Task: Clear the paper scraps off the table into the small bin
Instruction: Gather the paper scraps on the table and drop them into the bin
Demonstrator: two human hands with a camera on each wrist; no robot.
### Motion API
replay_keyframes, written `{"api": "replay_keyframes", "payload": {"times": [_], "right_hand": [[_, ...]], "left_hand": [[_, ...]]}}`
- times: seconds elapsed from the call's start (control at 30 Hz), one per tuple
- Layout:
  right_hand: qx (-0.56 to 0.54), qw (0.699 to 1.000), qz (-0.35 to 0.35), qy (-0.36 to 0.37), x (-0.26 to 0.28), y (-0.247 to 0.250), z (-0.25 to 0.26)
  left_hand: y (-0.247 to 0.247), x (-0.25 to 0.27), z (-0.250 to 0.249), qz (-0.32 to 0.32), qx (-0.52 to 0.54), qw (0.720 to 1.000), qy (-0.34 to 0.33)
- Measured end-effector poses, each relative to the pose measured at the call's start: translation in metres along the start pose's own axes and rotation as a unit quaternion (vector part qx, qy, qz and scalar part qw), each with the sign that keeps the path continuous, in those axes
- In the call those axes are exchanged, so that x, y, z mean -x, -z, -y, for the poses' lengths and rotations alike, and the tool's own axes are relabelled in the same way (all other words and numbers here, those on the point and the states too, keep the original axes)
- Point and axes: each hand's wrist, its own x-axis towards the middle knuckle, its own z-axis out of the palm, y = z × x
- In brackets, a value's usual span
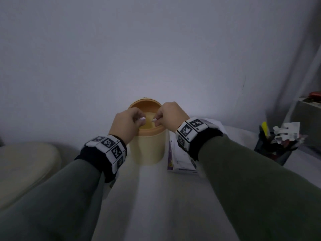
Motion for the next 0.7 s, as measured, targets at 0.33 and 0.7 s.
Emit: {"api": "replay_keyframes", "payload": {"times": [0.33,0.7], "right_hand": [[0.042,0.999,0.012,0.022,0.006,0.000,0.005],[-0.053,0.999,-0.008,-0.005,0.003,0.008,0.009]], "left_hand": [[0.007,-0.006,0.000,0.068,-0.053,0.996,0.016],[0.013,-0.007,-0.006,0.052,-0.103,0.993,-0.041]]}}
